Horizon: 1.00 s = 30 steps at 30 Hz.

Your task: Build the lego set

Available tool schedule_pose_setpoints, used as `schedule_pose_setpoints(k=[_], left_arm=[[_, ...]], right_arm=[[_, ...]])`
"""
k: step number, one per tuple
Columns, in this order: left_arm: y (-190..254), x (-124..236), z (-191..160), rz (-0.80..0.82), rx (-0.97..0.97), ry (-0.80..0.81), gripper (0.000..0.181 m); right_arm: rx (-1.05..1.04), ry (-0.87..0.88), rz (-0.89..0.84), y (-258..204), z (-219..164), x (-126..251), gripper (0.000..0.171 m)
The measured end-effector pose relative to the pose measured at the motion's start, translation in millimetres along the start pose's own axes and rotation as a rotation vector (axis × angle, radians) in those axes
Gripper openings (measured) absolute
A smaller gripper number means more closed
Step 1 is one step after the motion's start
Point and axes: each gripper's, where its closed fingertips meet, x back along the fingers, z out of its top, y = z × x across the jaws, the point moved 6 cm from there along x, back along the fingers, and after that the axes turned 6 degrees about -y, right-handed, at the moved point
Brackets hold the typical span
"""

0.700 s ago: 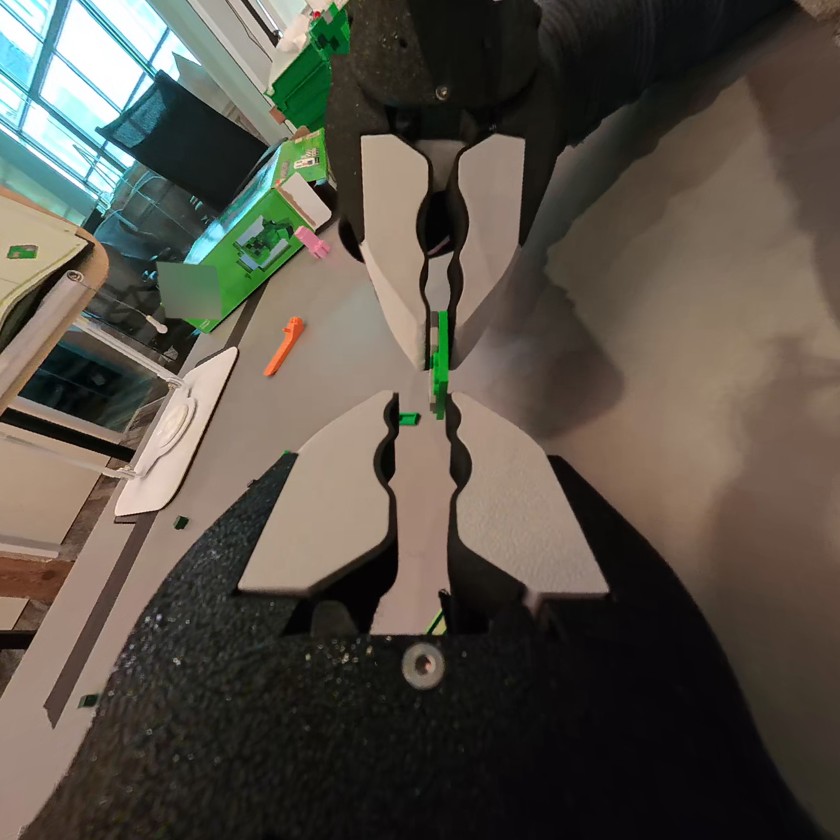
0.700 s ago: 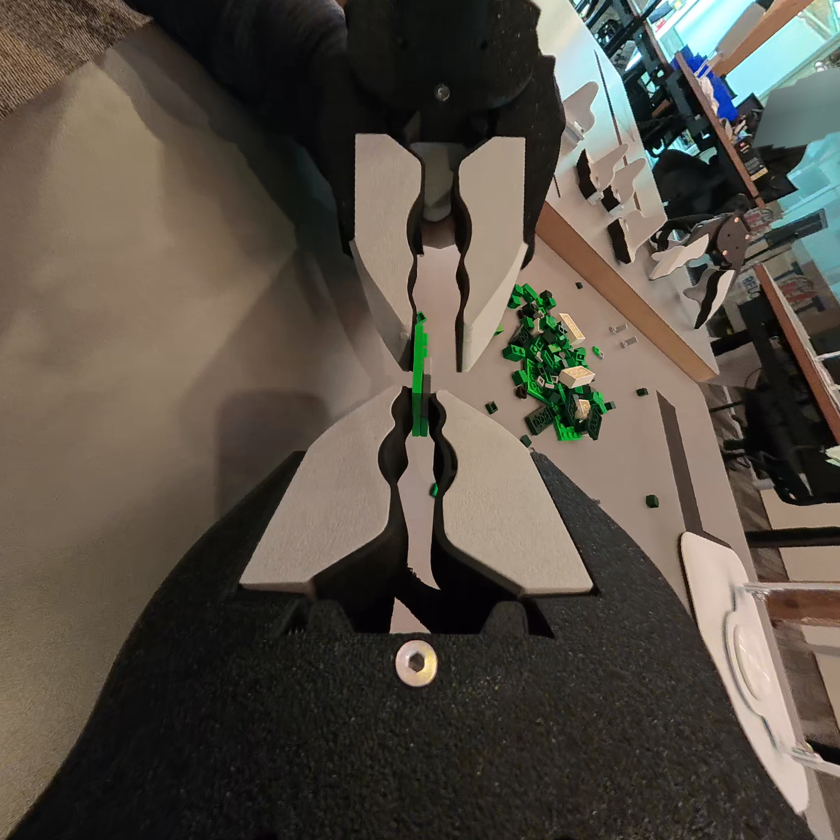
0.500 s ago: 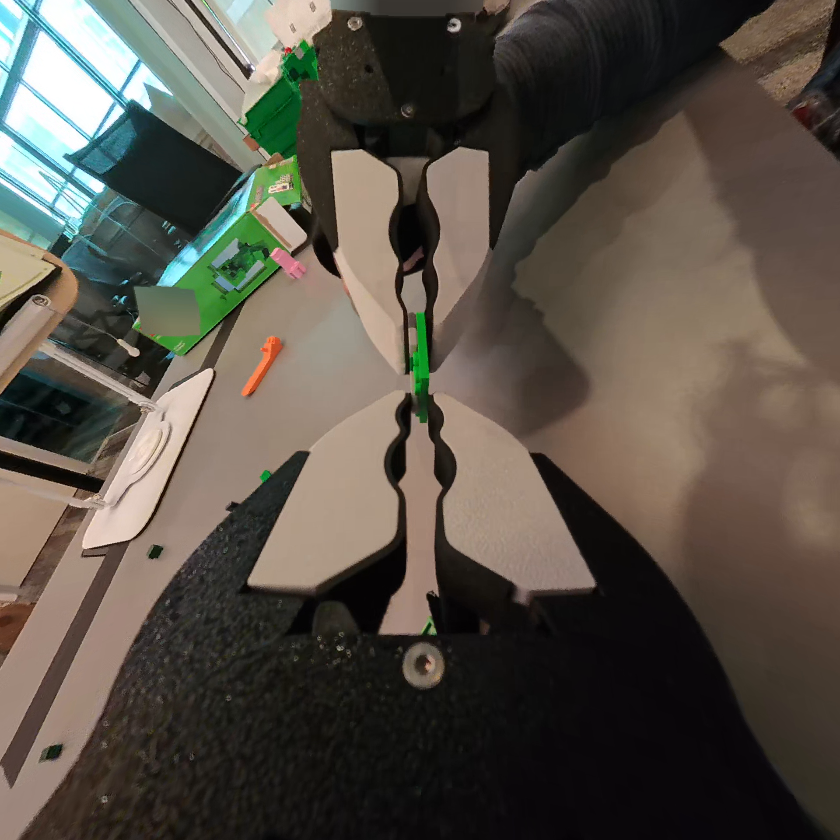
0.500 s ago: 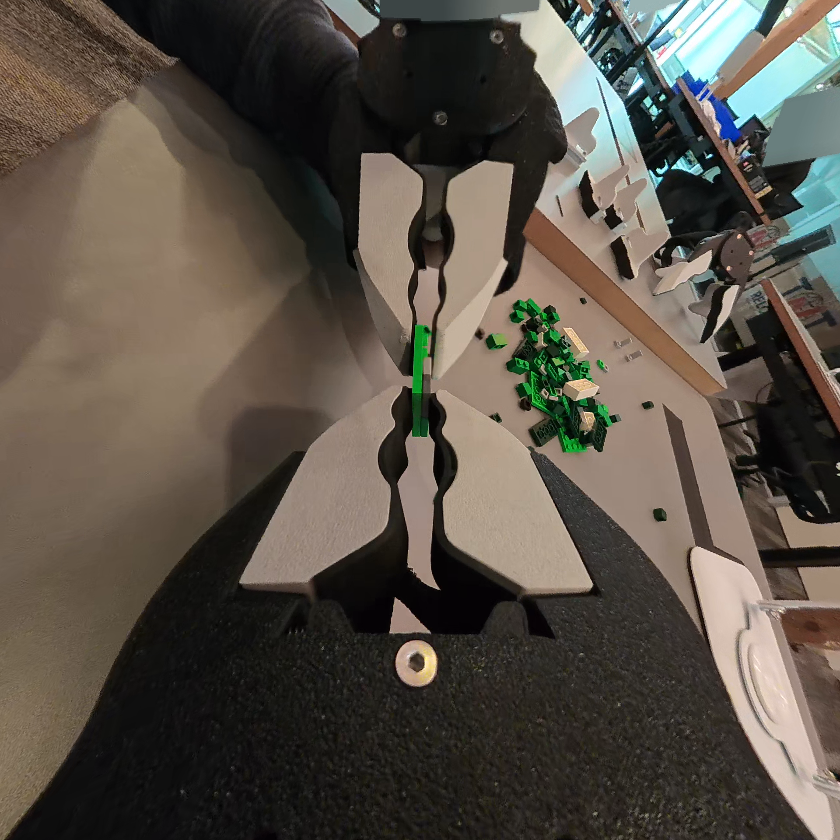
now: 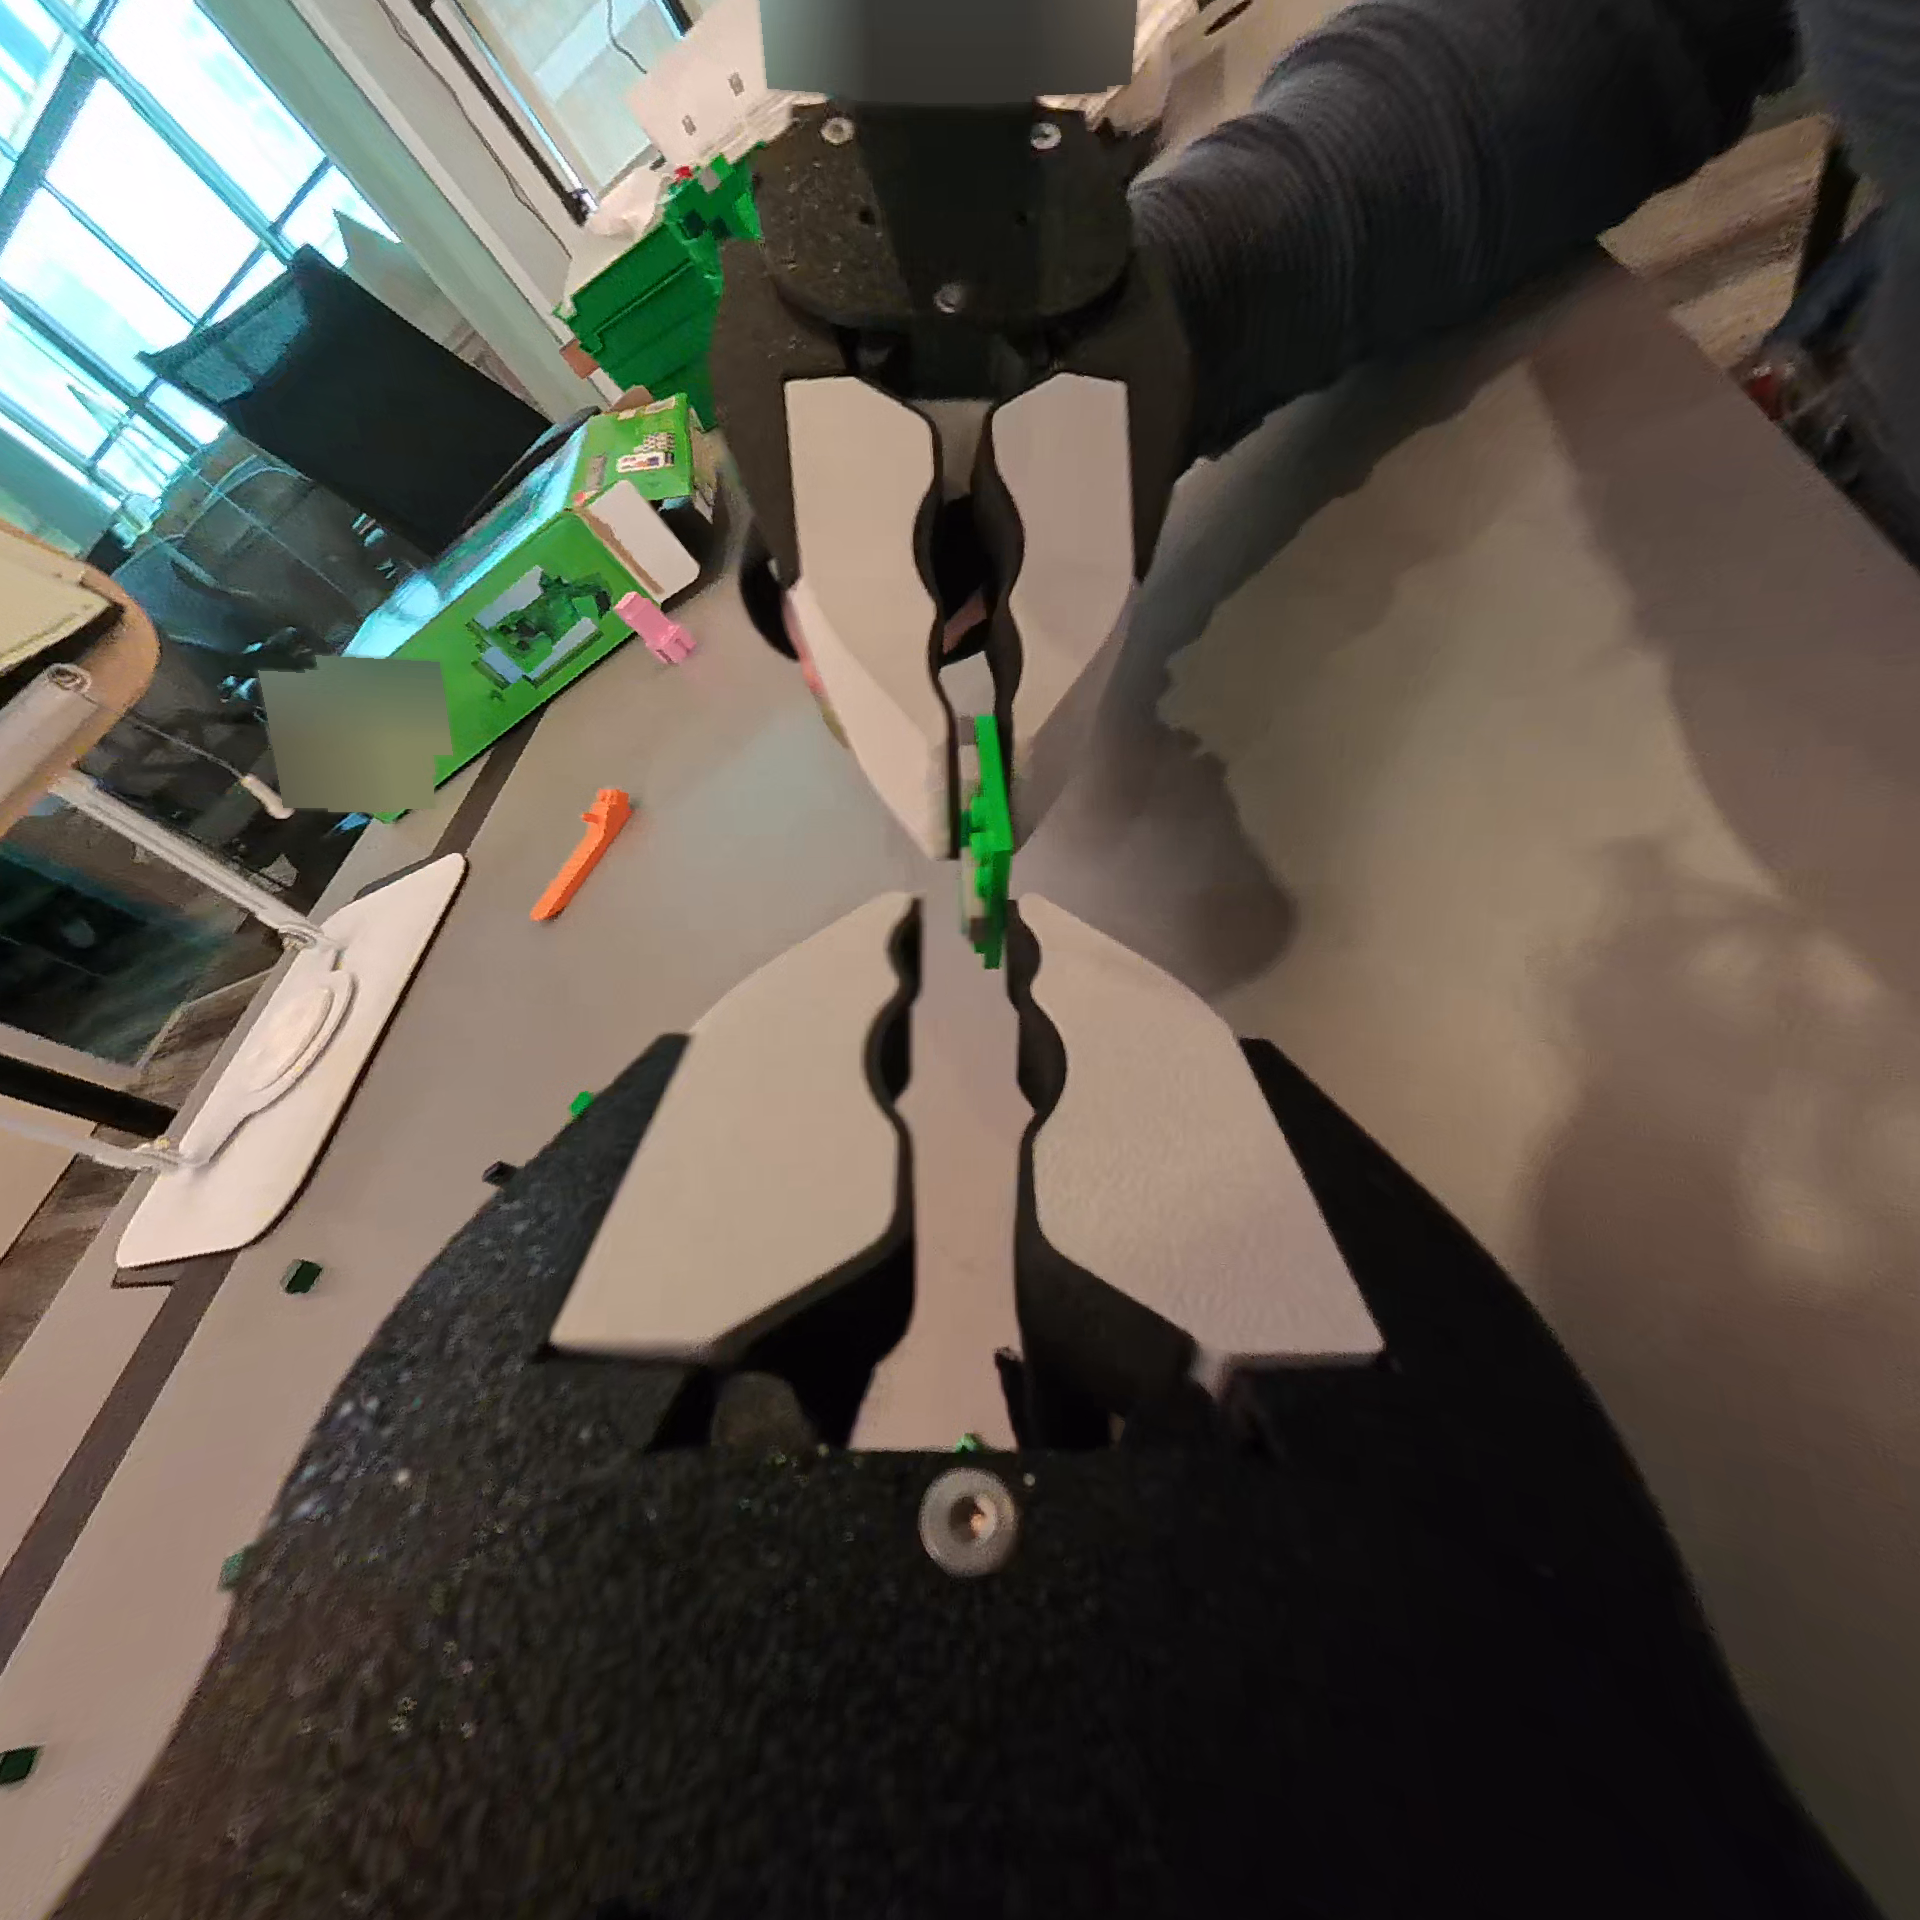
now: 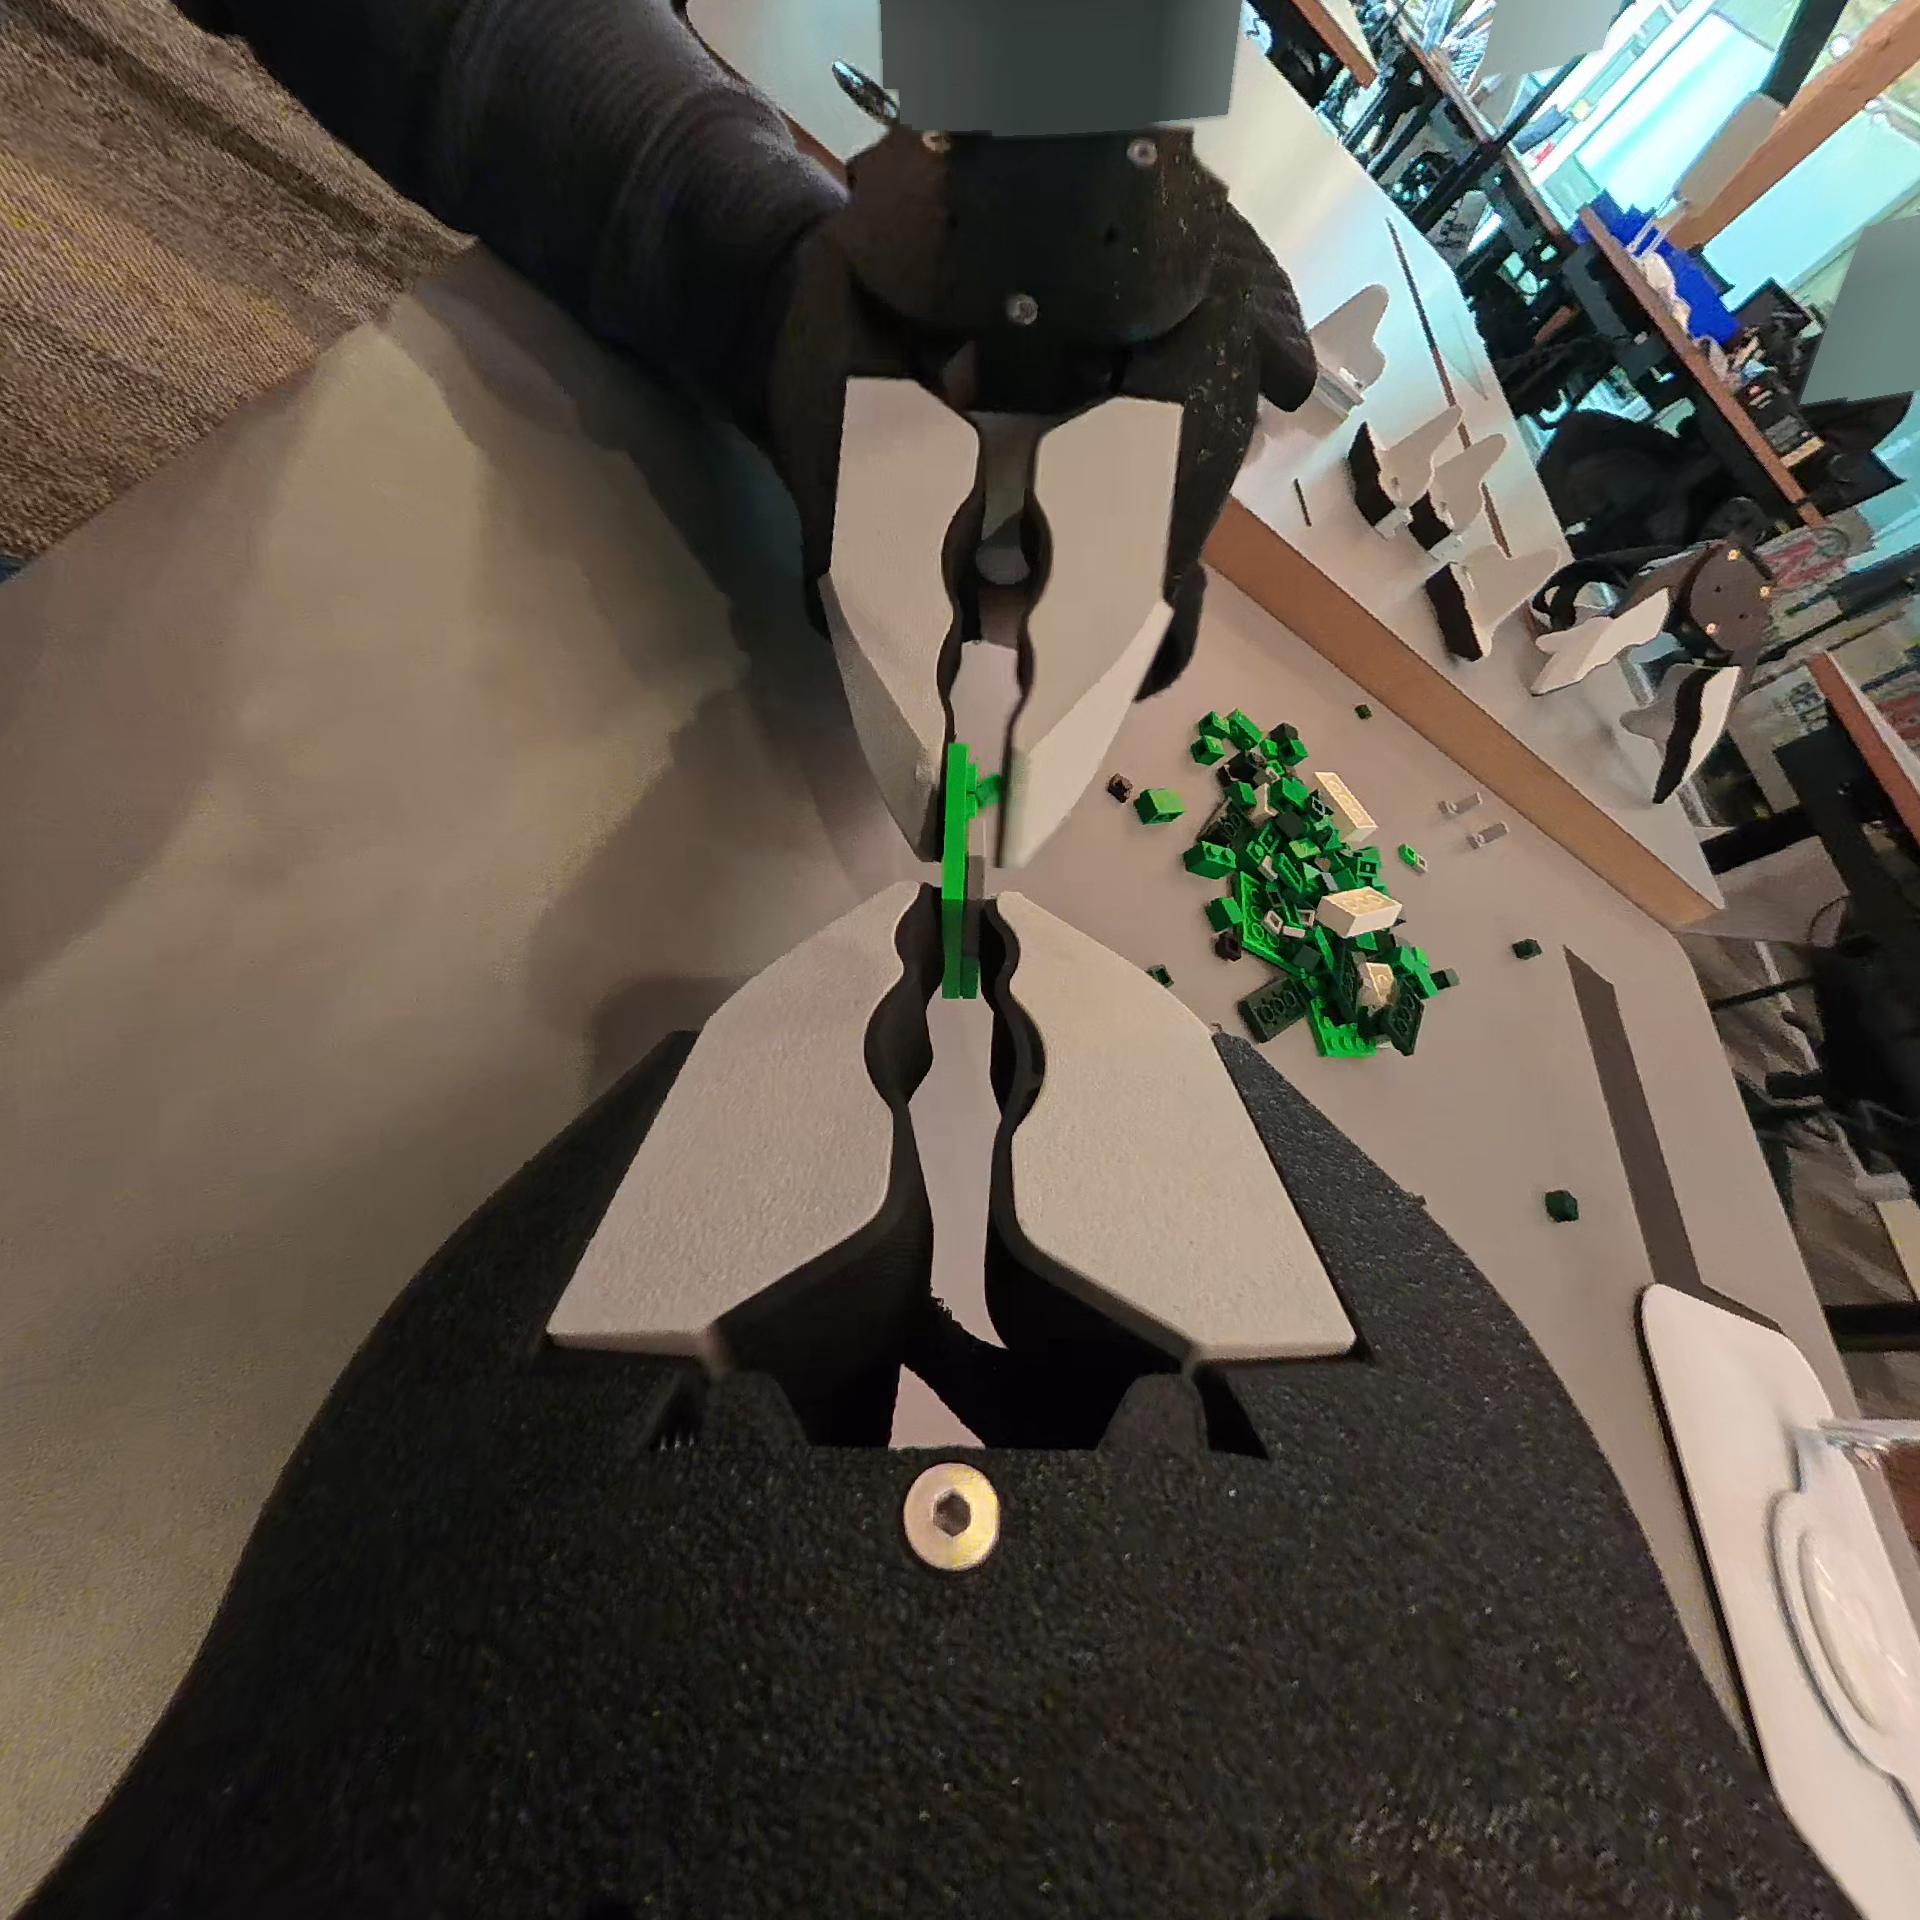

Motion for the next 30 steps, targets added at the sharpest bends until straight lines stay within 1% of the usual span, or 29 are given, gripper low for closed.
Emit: schedule_pose_setpoints(k=[1, 2, 4, 7, 11, 14, 16, 18, 19, 20, 21, 22, 25, 27, 30], left_arm=[[-2, 0, -1, 0.014, 0.004, 0.000, 0.023], [-2, 0, -1, 0.019, -0.001, 0.005, 0.024], [1, 1, 0, 0.010, -0.024, 0.027, 0.020], [6, -1, 2, -0.016, -0.050, 0.041, 0.007], [6, -1, 2, -0.022, -0.053, 0.040, 0.006], [5, 4, 7, -0.033, -0.048, 0.049, 0.005], [3, 2, 7, -0.043, 0.032, 0.058, 0.005], [-2, 0, 7, -0.072, 0.168, 0.084, 0.009], [-4, 0, 5, -0.111, 0.240, 0.094, 0.020], [-8, -2, 3, -0.140, 0.320, 0.097, 0.044], [-12, -3, 0, -0.160, 0.414, 0.102, 0.062], [-14, -4, -1, -0.208, 0.496, 0.128, 0.065], [-17, -6, -1, -0.306, 0.671, 0.203, 0.065], [-19, -6, 0, -0.328, 0.729, 0.237, 0.060], [-21, -5, 3, -0.333, 0.754, 0.277, 0.056]], right_arm=[[0.001, 0.004, 0.002, 0, 1, 0, 0.006], [0.002, 0.005, 0.004, -1, 1, 0, 0.006], [0.007, 0.005, 0.006, -1, 1, -1, 0.006], [0.004, 0.016, 0.014, -1, 3, 0, 0.006], [0.001, 0.016, 0.023, -2, 2, 1, 0.006], [-0.014, 0.057, 0.033, -3, 6, 1, 0.006], [-0.010, 0.050, 0.020, -1, 6, 3, 0.006], [-0.007, 0.062, -0.021, 2, 4, 4, 0.006], [0.009, 0.073, -0.051, 4, 4, 6, 0.006], [0.038, 0.084, -0.098, 6, 5, 8, 0.006], [0.081, 0.088, -0.152, 8, 5, 10, 0.006], [0.130, 0.079, -0.204, 9, 6, 11, 0.006], [0.279, 0.040, -0.333, 9, 8, 13, 0.006], [0.351, 0.011, -0.376, 7, 8, 12, 0.006], [0.420, -0.025, -0.410, 5, 8, 9, 0.006]])
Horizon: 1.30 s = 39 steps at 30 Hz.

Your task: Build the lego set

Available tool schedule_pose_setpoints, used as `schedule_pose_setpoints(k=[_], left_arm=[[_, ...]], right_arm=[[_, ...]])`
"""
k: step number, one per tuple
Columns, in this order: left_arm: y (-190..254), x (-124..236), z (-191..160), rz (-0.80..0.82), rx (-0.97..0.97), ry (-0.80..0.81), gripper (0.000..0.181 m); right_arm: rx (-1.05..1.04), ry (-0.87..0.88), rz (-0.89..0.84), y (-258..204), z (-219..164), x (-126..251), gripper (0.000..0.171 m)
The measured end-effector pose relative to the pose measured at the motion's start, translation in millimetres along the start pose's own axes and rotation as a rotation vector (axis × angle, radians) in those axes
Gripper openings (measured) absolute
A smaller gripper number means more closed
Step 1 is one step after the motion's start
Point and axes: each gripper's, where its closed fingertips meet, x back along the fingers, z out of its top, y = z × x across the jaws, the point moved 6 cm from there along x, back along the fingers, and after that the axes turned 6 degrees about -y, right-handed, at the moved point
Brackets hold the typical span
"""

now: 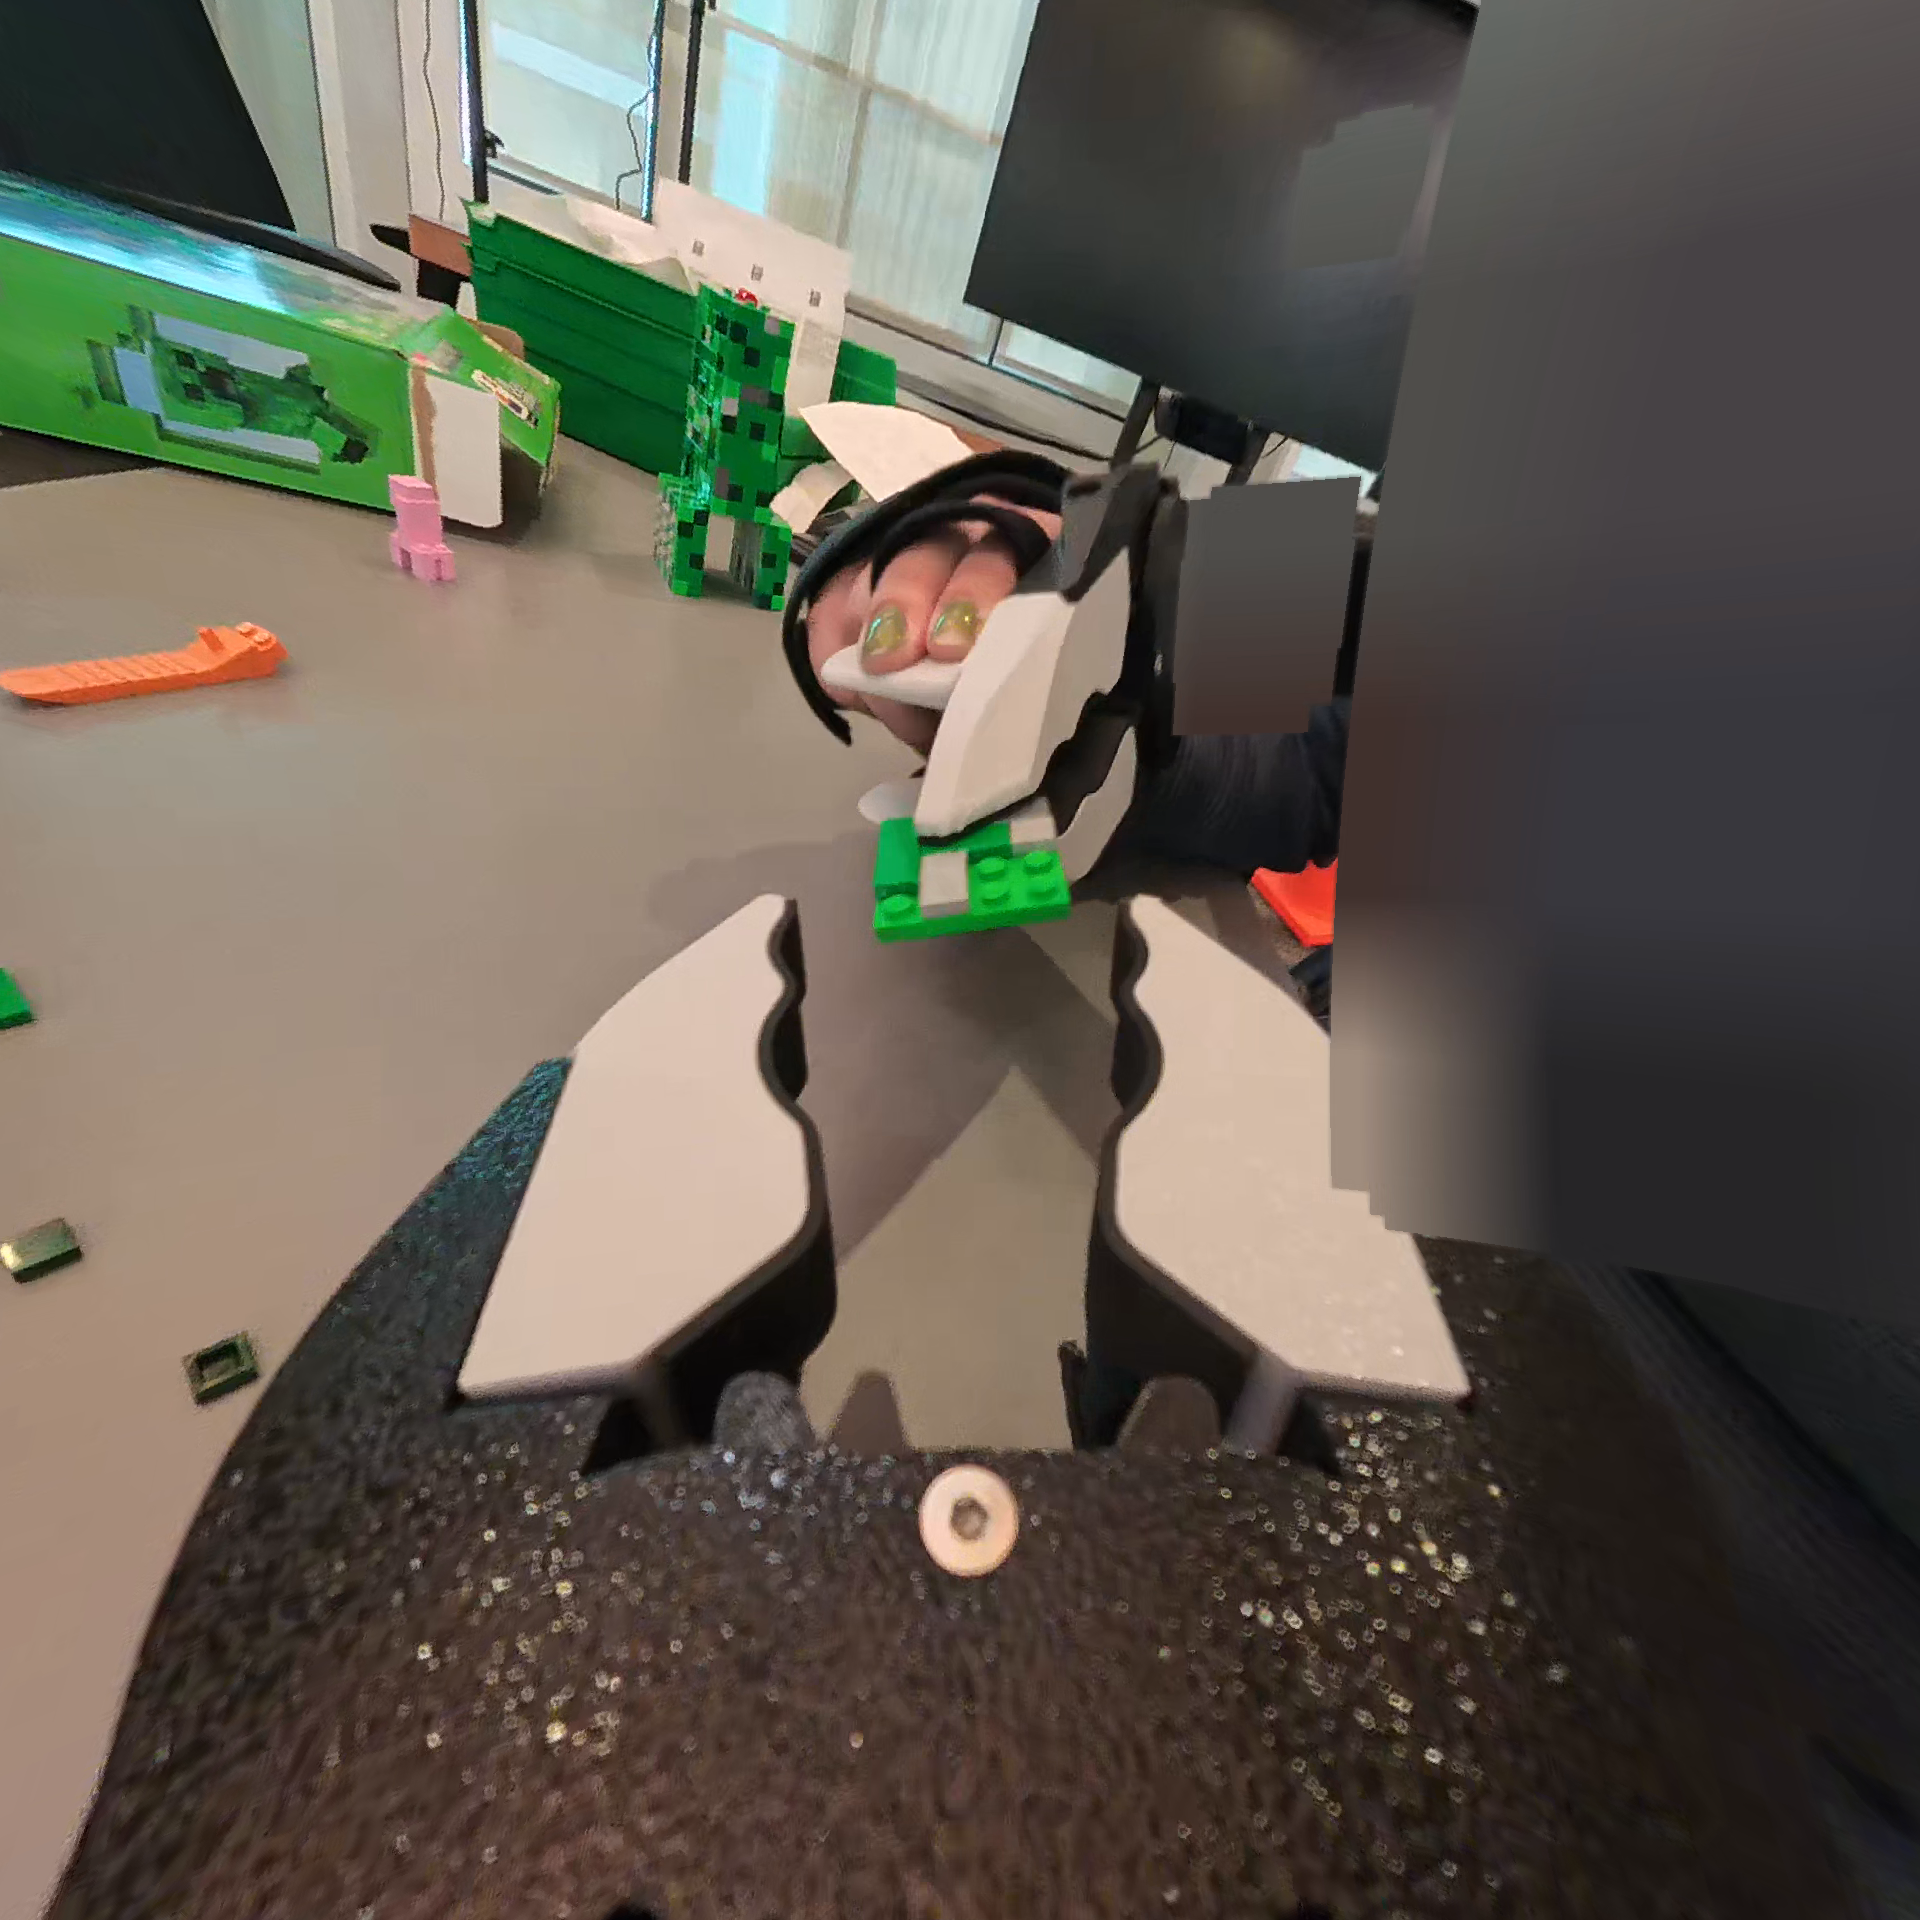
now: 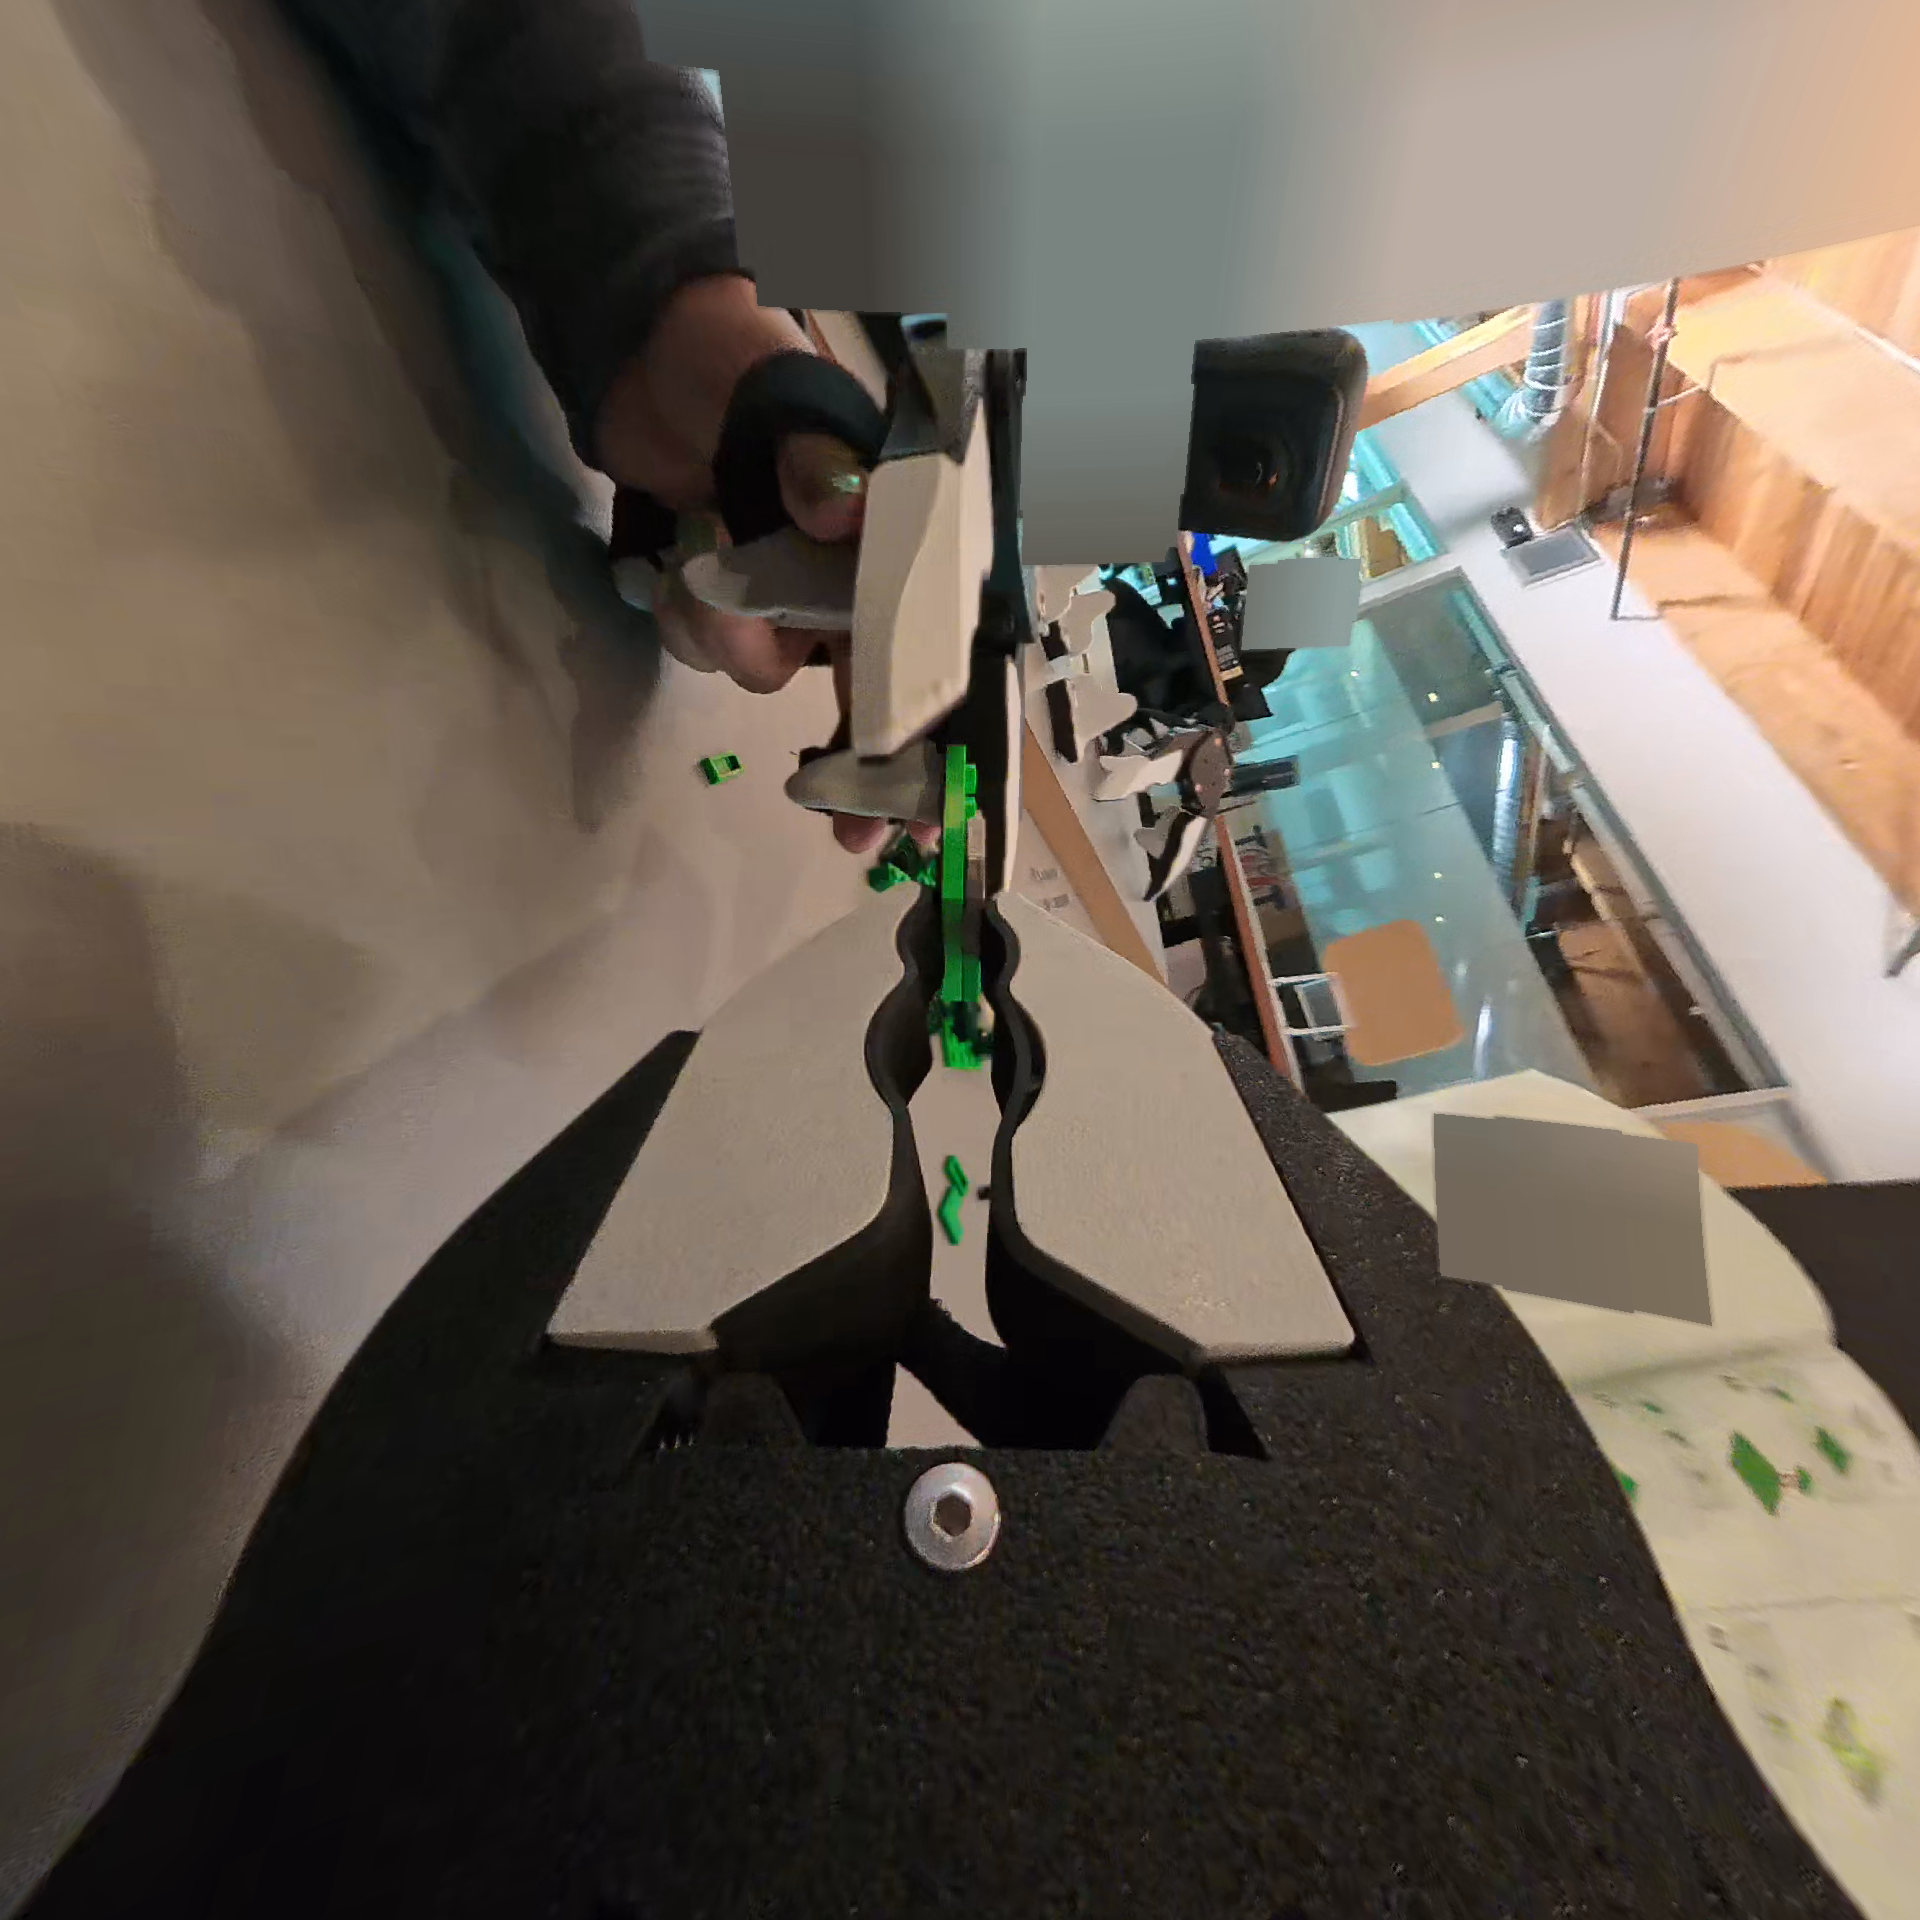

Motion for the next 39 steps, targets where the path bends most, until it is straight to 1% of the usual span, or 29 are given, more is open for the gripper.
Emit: schedule_pose_setpoints(k=[3, 6, 8, 11, 12, 13, 14, 16, 19, 22, 24, 25, 27, 28, 31, 33, 35, 39], left_arm=[[0, 0, 1, -0.003, 0.005, 0.007, 0.047], [0, 0, 1, 0.010, 0.000, 0.004, 0.034], [0, 0, 1, 0.014, 0.000, 0.002, 0.034], [-4, 1, -1, 0.035, 0.017, -0.015, 0.047], [-4, 1, -1, 0.028, 0.021, -0.017, 0.048], [-3, 1, -1, 0.021, 0.019, -0.014, 0.043], [-2, 1, 0, 0.018, 0.007, -0.011, 0.034], [-2, 1, -1, 0.054, -0.033, -0.016, 0.033], [-2, 0, -4, 0.093, -0.079, -0.068, 0.033], [-4, 2, -3, 0.094, -0.072, -0.041, 0.033], [-9, 5, -2, 0.123, -0.064, -0.008, 0.033], [-11, 9, 0, 0.148, -0.071, 0.010, 0.033], [-18, 22, 3, 0.265, -0.113, 0.049, 0.033], [-22, 30, 5, 0.342, -0.144, 0.066, 0.033], [-35, 58, 10, 0.601, -0.217, 0.092, 0.033], [-41, 73, 10, 0.724, -0.226, 0.121, 0.033], [-48, 87, 9, 0.835, -0.225, 0.139, 0.033], [-56, 102, 6, 0.932, -0.197, 0.172, 0.033]], right_arm=[[0.055, -0.024, -0.010, -3, -1, -2, 0.006], [0.085, -0.027, -0.016, -5, -1, -3, 0.006], [0.090, -0.028, -0.024, -6, -1, -3, 0.006], [0.091, -0.031, -0.039, -5, -2, -3, 0.006], [0.087, -0.031, -0.042, -4, -2, -3, 0.006], [0.084, -0.030, -0.044, -4, -3, -3, 0.006], [0.083, -0.030, -0.041, -4, -3, -3, 0.006], [0.086, -0.035, -0.043, -4, -3, -3, 0.006], [0.083, -0.048, -0.030, -7, -5, -5, 0.006], [0.061, -0.047, -0.062, -8, -6, -7, 0.006], [-0.004, -0.047, -0.082, -7, -9, -9, 0.007], [-0.060, -0.045, -0.063, -7, -12, -9, 0.010], [-0.242, -0.028, 0.029, -5, -20, -7, 0.022], [-0.347, -0.014, 0.039, 0, -25, -5, 0.028], [-0.611, 0.030, 0.010, 12, -46, -1, 0.033], [-0.755, 0.037, -0.027, 16, -59, -1, 0.033], [-0.834, -0.017, -0.082, 19, -72, -2, 0.023], [-0.889, -0.111, -0.221, 27, -92, 1, 0.013]])
